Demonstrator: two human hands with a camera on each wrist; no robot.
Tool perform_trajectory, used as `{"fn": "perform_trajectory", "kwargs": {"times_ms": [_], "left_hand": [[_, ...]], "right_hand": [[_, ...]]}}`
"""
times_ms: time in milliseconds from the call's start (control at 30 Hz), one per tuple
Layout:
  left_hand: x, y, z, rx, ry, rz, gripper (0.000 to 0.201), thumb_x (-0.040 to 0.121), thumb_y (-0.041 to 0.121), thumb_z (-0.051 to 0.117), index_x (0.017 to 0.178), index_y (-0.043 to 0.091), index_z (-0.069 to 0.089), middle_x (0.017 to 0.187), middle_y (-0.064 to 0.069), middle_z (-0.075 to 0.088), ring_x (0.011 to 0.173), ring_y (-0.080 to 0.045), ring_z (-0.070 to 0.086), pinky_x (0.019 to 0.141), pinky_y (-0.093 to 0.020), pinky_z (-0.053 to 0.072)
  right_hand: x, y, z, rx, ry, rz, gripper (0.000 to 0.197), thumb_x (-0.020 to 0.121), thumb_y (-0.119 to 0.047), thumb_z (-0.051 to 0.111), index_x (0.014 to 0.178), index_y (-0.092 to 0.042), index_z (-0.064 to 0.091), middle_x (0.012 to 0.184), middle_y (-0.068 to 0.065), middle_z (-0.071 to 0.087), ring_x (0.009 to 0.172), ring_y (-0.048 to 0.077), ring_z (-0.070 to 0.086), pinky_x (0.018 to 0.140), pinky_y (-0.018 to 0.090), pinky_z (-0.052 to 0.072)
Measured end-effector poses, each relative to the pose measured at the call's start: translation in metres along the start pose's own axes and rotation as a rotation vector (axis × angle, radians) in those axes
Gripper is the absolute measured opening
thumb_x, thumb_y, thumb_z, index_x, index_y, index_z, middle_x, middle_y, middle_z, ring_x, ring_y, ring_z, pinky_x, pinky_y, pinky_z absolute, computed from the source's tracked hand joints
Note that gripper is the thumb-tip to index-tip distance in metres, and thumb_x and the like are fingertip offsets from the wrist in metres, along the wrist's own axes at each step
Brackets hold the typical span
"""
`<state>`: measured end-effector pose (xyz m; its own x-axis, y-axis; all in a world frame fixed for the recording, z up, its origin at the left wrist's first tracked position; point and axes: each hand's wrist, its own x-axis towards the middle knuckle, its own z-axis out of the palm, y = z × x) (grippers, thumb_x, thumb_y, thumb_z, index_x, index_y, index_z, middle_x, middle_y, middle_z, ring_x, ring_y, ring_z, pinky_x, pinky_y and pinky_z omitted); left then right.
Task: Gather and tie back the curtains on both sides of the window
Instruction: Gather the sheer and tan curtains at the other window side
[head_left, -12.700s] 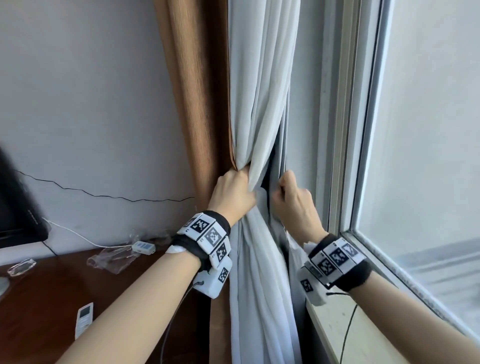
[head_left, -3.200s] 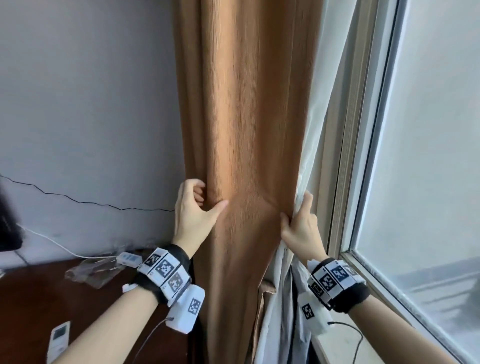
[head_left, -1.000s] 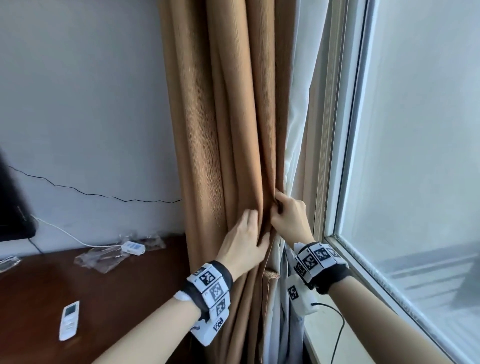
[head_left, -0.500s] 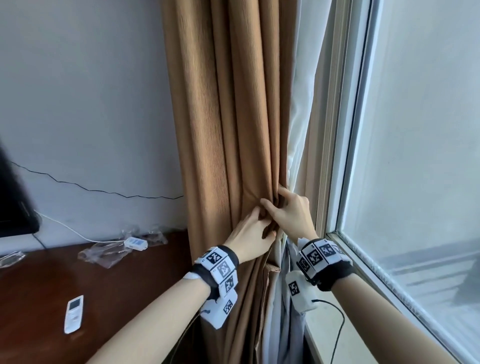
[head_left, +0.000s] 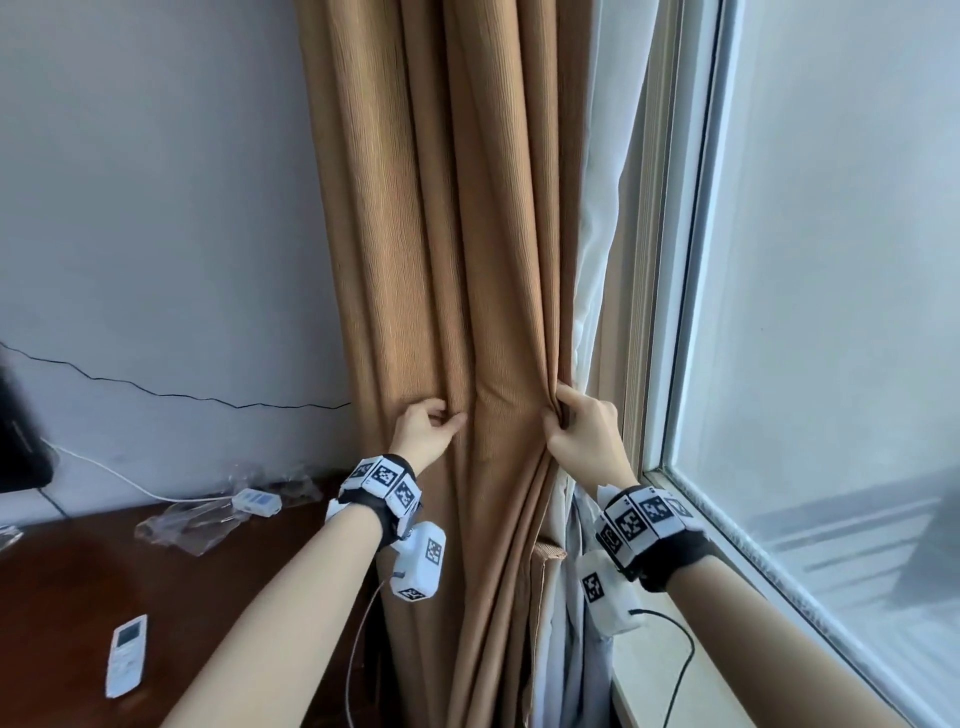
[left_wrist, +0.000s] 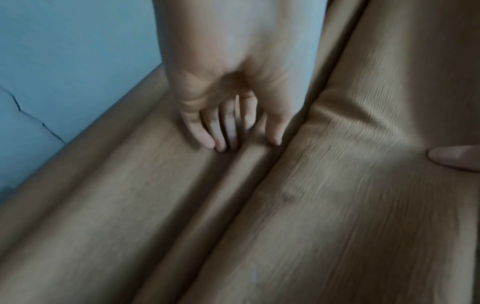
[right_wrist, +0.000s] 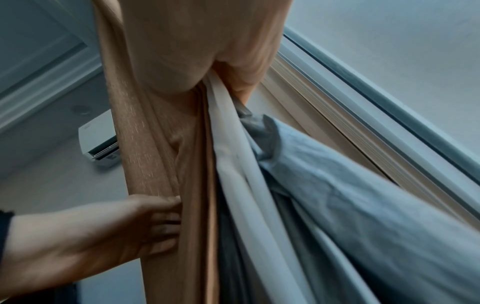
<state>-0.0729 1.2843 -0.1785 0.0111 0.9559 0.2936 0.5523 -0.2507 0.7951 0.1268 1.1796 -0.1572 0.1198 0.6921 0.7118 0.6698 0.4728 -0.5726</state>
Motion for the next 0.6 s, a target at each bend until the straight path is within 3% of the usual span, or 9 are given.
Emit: {"fn": "perform_trajectory", "kwargs": {"times_ms": [100, 167, 267, 400, 600], "left_hand": [[0.002, -0.001, 0.015, 0.001, 0.006, 0.030, 0.016, 0.085, 0.025, 0.069, 0.084, 0.010, 0.067, 0.081, -0.004, 0.068, 0.081, -0.025, 0.065, 0.071, -0.029, 0.046], [-0.001, -0.006, 0.017, 0.031, 0.018, 0.019, 0.020, 0.088, 0.026, 0.064, 0.093, 0.006, 0.067, 0.086, -0.008, 0.068, 0.083, -0.027, 0.063, 0.070, -0.025, 0.043], [-0.006, -0.016, 0.007, 0.060, 0.021, -0.002, 0.027, 0.091, 0.030, 0.059, 0.109, 0.011, 0.065, 0.103, -0.010, 0.067, 0.093, -0.026, 0.062, 0.082, -0.026, 0.044], [-0.014, -0.020, -0.018, 0.076, 0.068, 0.020, 0.017, 0.092, 0.025, 0.060, 0.098, 0.012, 0.068, 0.093, -0.005, 0.068, 0.090, -0.024, 0.062, 0.078, -0.025, 0.042], [-0.022, -0.018, -0.031, 0.081, 0.132, 0.004, 0.016, 0.091, 0.023, 0.062, 0.098, 0.011, 0.069, 0.093, -0.004, 0.067, 0.088, -0.019, 0.059, 0.077, -0.022, 0.039]], "right_hand": [[0.000, 0.002, 0.000, 0.000, 0.014, 0.011, 0.047, 0.081, 0.001, 0.053, 0.059, -0.032, 0.030, 0.046, -0.011, 0.029, 0.047, 0.013, 0.029, 0.051, 0.023, 0.029], [0.000, 0.002, 0.001, 0.004, 0.011, 0.013, 0.045, 0.081, 0.002, 0.052, 0.059, -0.031, 0.031, 0.048, -0.011, 0.030, 0.049, 0.012, 0.030, 0.052, 0.025, 0.031], [0.001, 0.000, 0.004, 0.000, -0.003, 0.030, 0.044, 0.080, 0.003, 0.051, 0.058, -0.029, 0.030, 0.050, -0.008, 0.033, 0.050, 0.014, 0.032, 0.052, 0.027, 0.032], [0.003, -0.010, 0.012, 0.016, -0.018, 0.042, 0.047, 0.079, 0.004, 0.050, 0.056, -0.031, 0.029, 0.046, -0.009, 0.032, 0.048, 0.013, 0.032, 0.049, 0.020, 0.028], [0.005, -0.013, 0.016, 0.013, -0.029, 0.058, 0.042, 0.076, 0.006, 0.050, 0.058, -0.022, 0.024, 0.050, -0.007, 0.022, 0.054, 0.016, 0.019, 0.053, 0.029, 0.024]]}}
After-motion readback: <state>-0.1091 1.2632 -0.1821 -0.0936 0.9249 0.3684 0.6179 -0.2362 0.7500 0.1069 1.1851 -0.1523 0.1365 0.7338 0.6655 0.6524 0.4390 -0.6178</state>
